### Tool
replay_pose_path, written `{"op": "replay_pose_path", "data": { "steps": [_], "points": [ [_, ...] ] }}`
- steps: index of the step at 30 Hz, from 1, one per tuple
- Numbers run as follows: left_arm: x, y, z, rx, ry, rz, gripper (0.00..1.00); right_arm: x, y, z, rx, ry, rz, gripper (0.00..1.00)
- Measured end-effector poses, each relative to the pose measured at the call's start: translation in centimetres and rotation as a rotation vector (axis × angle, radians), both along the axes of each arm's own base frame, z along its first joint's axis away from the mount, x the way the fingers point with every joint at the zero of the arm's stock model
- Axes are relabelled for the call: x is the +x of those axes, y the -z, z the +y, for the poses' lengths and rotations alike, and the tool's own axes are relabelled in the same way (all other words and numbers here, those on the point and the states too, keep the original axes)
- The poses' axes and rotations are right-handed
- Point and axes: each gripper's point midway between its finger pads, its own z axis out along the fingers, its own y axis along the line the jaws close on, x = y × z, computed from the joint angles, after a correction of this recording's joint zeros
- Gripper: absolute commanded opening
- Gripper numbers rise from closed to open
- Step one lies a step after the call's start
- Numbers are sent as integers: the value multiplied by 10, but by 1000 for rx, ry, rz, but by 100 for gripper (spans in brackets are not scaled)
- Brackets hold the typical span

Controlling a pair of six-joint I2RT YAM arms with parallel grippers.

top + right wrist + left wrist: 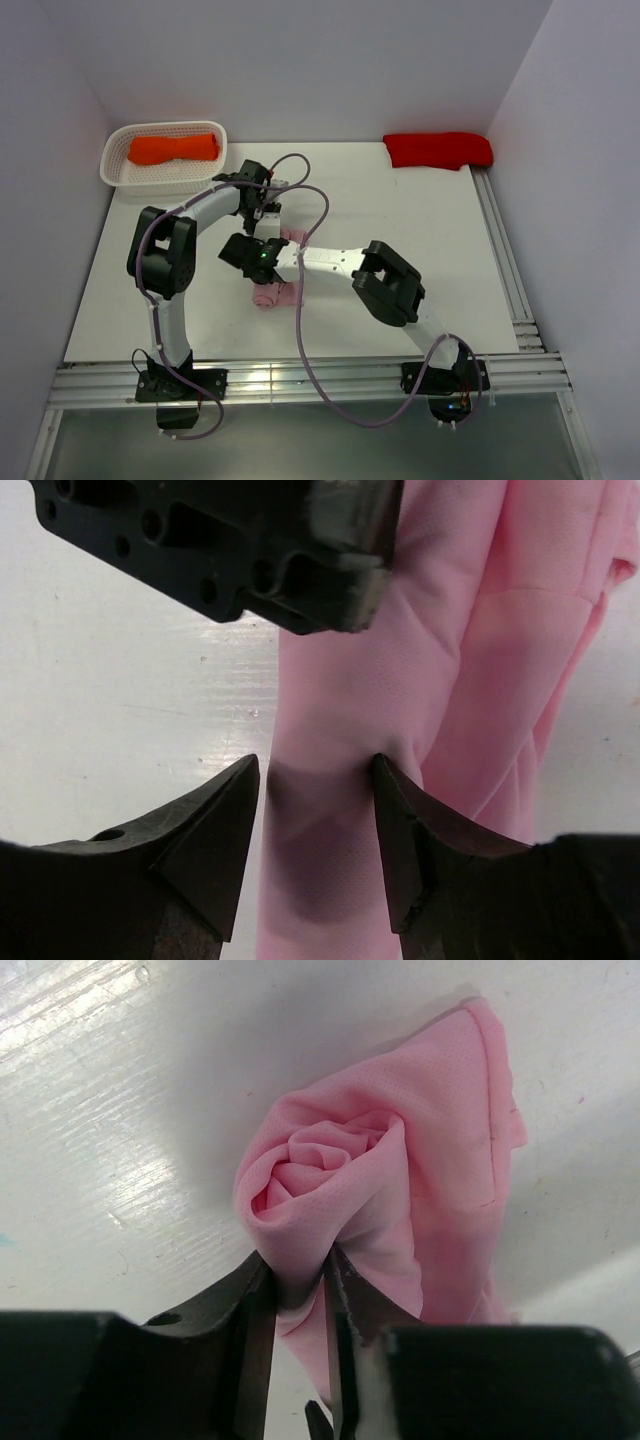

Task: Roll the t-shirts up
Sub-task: Roll the tshirt

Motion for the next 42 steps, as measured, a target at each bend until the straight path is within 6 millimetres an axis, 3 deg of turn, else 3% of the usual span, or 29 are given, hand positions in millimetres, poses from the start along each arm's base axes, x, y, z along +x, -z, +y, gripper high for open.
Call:
{"op": "replay_pose_path", "data": {
  "steps": [5,10,12,16,24,30,34,42],
  "points": [
    [0,0,1,4,-2,0,34,-1,4,3,-50,-2,12,54],
    [0,0,1,8,-2,-1,46,-1,6,-3,-93,14,23,37],
    [0,0,2,9,-2,-2,51,-2,8,-4,-98,14,24,23],
    [-1,-2,0,-1,14,1,66,-4,8,-6,-39,8,5,13],
    [6,-32,-11,-166,74,11,73,-8,5,-11,335,-18,14,7],
    [16,-49,10,-283,51,4,75,-6,3,-14,651,-6,51,7],
    [3,-47,19,-330,55,28,75,-8,2,-21,844,12,81,7],
    [-19,-28,11,-400,80,90,73,-16,2,-21,1076,23,143,6]
  ]
}}
